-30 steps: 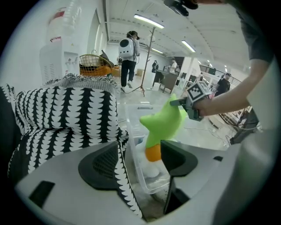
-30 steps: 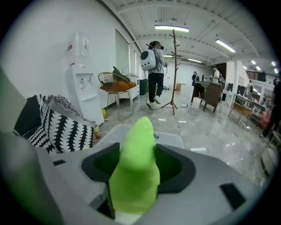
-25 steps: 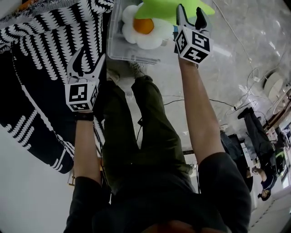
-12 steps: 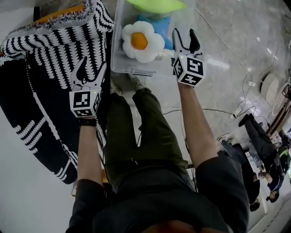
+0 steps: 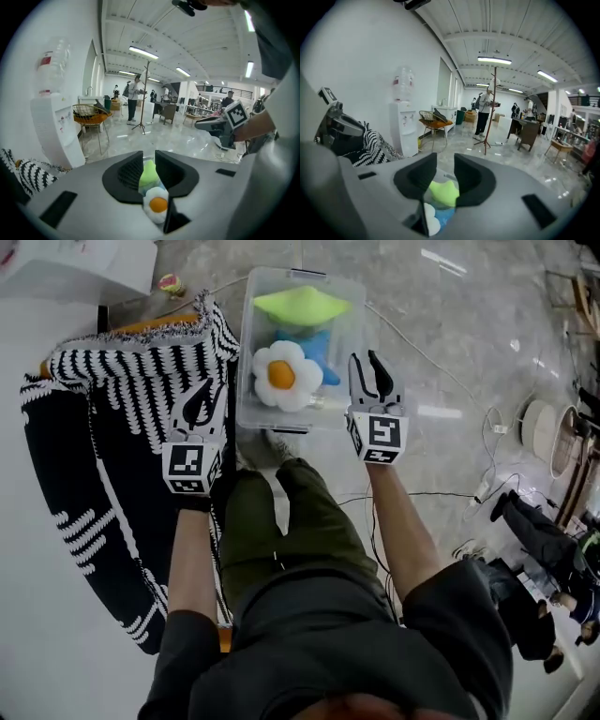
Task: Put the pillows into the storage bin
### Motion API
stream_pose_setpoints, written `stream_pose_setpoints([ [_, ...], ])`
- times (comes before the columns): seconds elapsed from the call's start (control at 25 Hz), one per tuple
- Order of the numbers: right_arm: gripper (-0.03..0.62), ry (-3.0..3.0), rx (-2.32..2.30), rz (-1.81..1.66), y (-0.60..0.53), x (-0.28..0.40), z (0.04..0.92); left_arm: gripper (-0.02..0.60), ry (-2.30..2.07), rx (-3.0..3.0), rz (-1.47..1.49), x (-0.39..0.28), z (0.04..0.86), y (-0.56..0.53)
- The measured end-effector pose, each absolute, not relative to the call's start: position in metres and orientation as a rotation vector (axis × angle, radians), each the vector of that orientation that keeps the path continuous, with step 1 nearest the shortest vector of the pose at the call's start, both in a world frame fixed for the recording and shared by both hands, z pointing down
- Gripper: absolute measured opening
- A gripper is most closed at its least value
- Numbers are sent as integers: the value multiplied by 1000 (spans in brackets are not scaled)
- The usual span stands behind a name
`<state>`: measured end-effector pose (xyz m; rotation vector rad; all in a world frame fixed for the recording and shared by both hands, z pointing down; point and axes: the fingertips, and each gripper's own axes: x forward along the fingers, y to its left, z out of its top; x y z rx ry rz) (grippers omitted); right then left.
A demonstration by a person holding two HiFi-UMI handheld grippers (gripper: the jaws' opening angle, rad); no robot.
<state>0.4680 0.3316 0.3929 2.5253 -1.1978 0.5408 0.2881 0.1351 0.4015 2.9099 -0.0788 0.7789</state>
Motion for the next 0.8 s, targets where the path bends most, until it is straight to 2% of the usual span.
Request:
stream_pose_setpoints([
  [0.08,94,-1195,2542,511,337,463,363,42,-51,2937,740,293,375,140],
  [0.32,9,-1174,2584,448,360,440,290,11,31,2992,652,302,308,161],
  [0.8,2,-1201,2632,390,395,423,205,3,209,3059,536,315,218,204],
])
